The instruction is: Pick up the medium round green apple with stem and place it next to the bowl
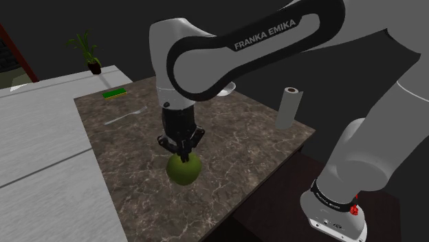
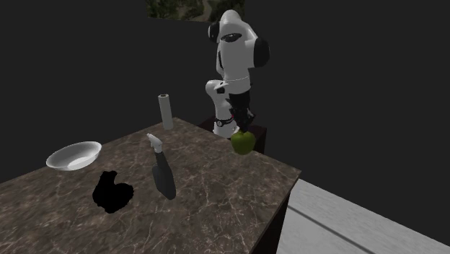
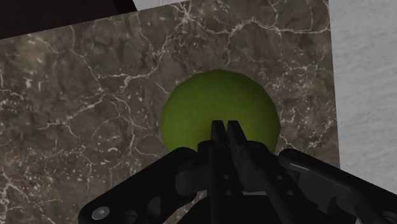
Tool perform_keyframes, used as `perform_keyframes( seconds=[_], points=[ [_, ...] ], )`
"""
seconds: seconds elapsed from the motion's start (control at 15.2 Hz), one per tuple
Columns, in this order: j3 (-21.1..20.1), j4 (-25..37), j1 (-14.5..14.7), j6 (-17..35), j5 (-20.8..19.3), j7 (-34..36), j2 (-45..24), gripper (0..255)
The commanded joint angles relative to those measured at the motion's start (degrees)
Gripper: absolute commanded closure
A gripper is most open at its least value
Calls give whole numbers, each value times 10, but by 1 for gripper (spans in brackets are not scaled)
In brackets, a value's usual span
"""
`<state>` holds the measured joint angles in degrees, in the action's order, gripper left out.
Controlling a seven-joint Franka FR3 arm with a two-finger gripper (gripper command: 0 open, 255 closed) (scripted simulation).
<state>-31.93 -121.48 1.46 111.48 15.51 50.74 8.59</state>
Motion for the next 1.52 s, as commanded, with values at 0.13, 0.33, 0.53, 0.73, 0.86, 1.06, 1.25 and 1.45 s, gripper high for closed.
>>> perform_keyframes(
  seconds=[0.13, 0.33, 0.53, 0.73, 0.86, 1.06, 1.25, 1.45],
  points=[
    [4, 25, -1, -32, 1, 3, 9, 255],
    [6, 44, -2, -55, 1, 5, 13, 255],
    [8, 64, -3, -78, 0, 8, 16, 255],
    [10, 85, -4, -101, 0, 11, 18, 255],
    [11, 100, -4, -116, -1, 13, 19, 255],
    [22, 110, -10, -133, -2, 1, 23, 255],
    [49, 102, -28, -142, -6, -42, 31, 255],
    [74, 99, -45, -149, -13, -83, 32, 255]
  ],
)
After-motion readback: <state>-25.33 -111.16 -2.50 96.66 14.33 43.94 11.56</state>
